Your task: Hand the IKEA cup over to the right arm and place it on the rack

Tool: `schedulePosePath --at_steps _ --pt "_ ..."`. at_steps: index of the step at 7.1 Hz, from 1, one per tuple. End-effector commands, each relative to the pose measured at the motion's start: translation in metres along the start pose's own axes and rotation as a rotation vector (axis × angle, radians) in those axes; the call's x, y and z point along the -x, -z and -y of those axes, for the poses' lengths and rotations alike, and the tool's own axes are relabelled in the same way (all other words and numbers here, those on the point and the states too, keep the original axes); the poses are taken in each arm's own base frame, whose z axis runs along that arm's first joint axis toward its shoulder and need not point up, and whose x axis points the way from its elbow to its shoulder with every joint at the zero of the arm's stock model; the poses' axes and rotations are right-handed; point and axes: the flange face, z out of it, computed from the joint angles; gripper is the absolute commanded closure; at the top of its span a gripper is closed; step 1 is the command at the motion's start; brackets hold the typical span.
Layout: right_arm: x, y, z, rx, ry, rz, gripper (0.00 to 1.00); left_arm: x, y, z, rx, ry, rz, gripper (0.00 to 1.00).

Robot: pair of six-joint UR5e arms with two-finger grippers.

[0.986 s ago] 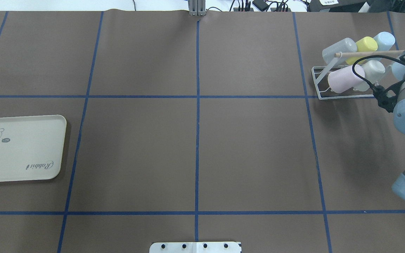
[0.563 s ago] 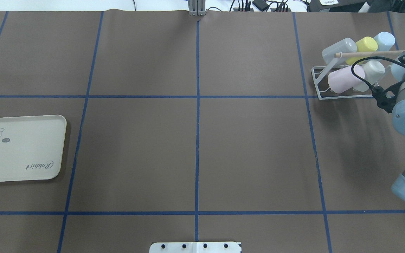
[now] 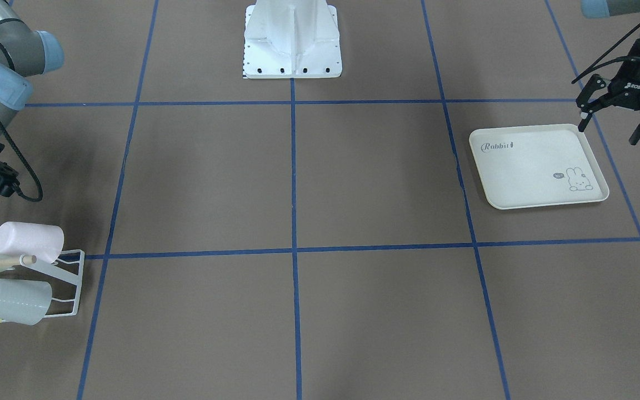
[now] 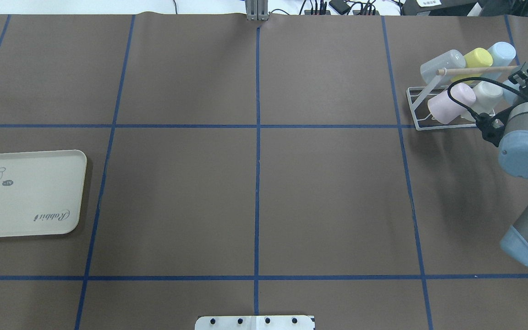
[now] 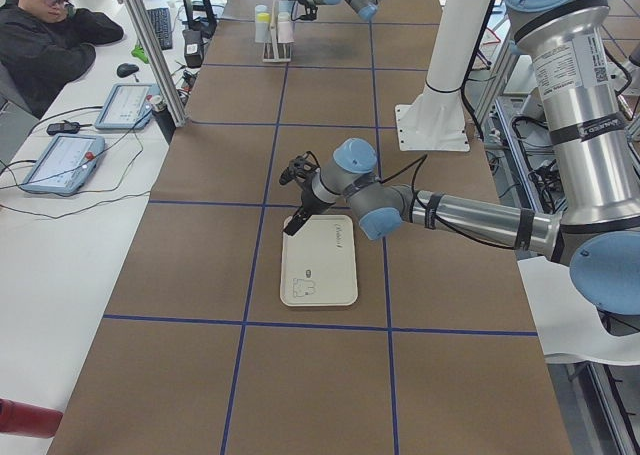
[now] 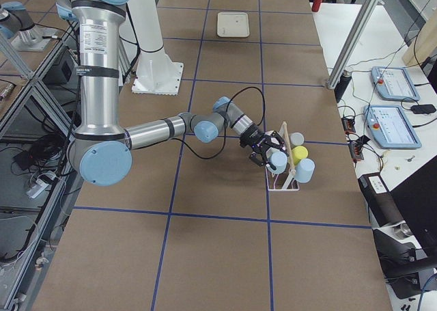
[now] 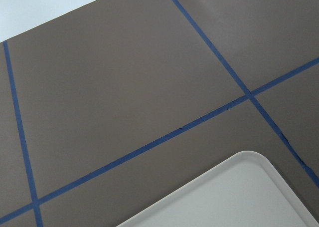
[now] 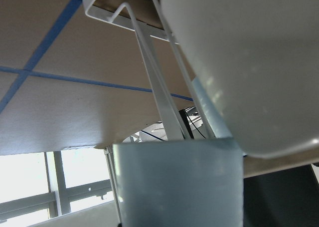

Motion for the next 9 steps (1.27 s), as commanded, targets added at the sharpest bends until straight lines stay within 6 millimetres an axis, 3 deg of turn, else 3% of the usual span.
schedulePosePath --at_steps 1,2,4,6,7,8,9 --pt "-0.004 0.0 -0.001 0.009 -0.002 -0.007 1.0 0.0 -0.001 0.0 0.001 0.001 0.001 0.0" --pt "-0.004 -0.001 0.0 0.013 0.001 -0.006 1.0 0.001 -0.002 -0.001 0.003 0.001 0.002 0.0" --pt "0.004 -0.012 0.009 0.027 0.023 0.011 0.89 0.0 -0.001 0.0 0.002 0.001 0.0 0.0" --pt "0.008 -0.012 0.02 0.046 0.046 0.003 0.84 0.001 -0.001 0.0 0.001 0.001 0.001 0.0" --pt "0.005 -0.01 0.024 0.041 0.048 -0.001 0.76 0.0 -0.001 0.0 0.0 0.0 0.0 0.0" --pt "0.006 -0.009 0.026 0.038 0.051 -0.003 0.51 0.0 -0.001 0.0 0.0 0.0 0.0 0.0" --pt "0.005 -0.009 0.026 0.036 0.048 -0.006 0.01 0.001 -0.002 -0.001 0.003 -0.001 0.001 0.0"
